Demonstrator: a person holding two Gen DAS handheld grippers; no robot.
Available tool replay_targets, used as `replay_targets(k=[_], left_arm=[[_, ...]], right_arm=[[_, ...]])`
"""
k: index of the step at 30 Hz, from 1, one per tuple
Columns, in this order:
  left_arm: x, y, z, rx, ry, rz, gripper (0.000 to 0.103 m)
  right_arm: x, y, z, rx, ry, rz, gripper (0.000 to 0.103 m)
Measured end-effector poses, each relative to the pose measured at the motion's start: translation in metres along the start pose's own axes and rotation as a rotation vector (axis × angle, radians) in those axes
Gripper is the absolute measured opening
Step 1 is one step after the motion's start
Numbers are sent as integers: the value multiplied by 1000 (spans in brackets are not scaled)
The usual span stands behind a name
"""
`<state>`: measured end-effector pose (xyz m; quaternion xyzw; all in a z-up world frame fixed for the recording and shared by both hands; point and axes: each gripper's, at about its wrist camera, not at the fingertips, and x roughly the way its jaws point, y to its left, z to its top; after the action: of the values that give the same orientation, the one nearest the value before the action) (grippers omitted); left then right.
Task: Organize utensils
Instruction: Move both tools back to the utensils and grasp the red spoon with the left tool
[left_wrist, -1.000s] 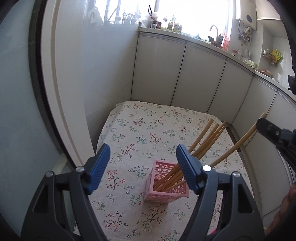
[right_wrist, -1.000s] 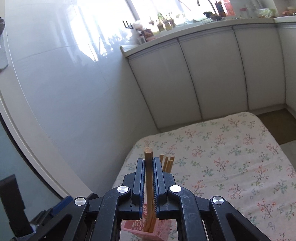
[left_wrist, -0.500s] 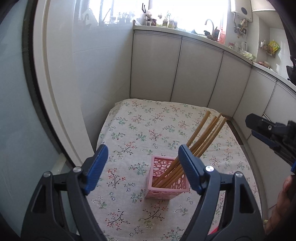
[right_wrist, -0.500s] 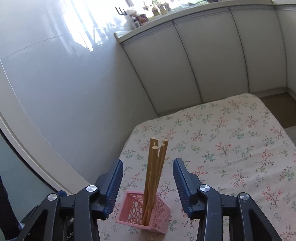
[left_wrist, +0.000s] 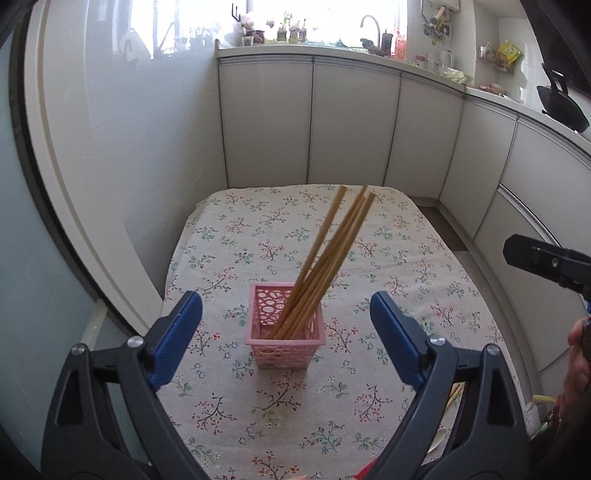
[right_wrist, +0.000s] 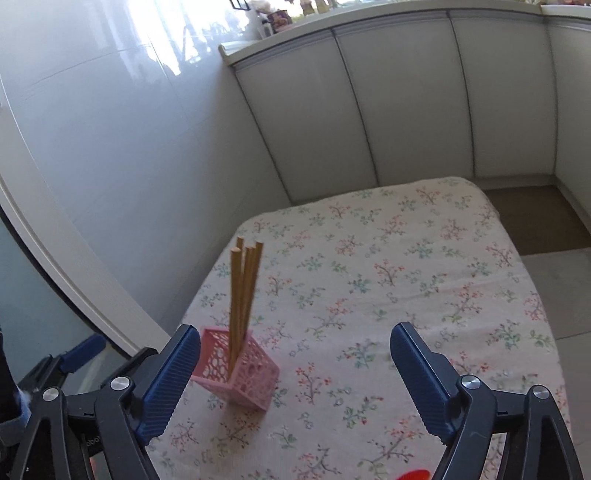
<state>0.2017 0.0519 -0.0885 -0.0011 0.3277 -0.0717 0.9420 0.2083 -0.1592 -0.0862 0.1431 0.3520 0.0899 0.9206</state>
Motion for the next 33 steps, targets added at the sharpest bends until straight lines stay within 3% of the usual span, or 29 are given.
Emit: replay_targets(k=[9, 21, 25, 30, 33], left_arm=[[11, -52, -23, 140, 122, -95, 93], [73, -118, -73, 232, 438, -257, 92], [89, -131, -86, 240, 520, -299, 84], [105, -147, -96, 239, 596, -367, 61], [110, -161, -100, 261, 614, -408, 57]], right_arm=[[-2, -63, -28, 63, 146, -130, 93], [21, -124, -63, 140, 382, -215, 93], [28, -135, -71, 165, 441, -205, 93], [33, -149, -78, 193, 480, -215, 93], [33, -157, -80, 214, 488, -214, 93]])
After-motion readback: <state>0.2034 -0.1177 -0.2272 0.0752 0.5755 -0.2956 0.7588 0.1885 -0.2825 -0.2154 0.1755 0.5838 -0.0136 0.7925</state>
